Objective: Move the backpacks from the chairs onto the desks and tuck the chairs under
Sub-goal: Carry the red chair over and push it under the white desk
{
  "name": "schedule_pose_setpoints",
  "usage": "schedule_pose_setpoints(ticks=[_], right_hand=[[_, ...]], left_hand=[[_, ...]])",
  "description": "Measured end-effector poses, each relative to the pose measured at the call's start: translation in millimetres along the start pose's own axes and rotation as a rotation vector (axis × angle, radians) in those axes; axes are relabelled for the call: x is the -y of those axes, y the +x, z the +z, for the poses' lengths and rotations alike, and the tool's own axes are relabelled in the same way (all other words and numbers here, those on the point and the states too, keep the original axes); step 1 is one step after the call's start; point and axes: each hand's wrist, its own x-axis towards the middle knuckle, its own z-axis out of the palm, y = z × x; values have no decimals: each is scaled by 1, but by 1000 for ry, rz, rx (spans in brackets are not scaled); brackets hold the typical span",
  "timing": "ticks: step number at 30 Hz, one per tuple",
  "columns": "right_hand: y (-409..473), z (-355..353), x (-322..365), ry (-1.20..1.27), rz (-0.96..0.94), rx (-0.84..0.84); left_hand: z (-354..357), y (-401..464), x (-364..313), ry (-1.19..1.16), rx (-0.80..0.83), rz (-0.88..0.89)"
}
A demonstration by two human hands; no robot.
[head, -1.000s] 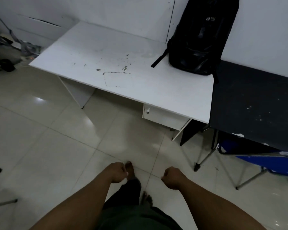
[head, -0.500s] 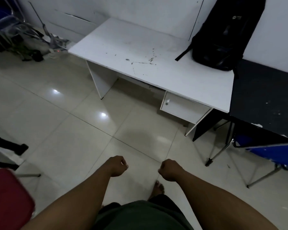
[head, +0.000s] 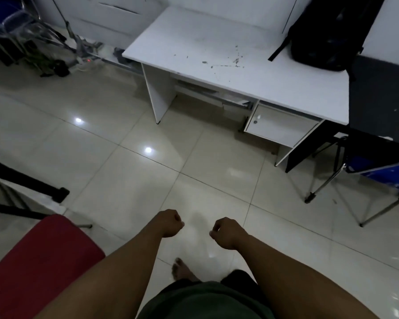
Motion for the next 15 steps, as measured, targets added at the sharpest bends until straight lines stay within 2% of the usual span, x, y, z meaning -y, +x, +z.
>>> schedule_pose_setpoints(ticks=[8,15], right_hand=[[-34,38,-12,-57,44,-50],[-84,115,-40,-86,52,0]], left_hand=[[38,-37,40,6,-3,14],[91,-92,87,22,1,-26]])
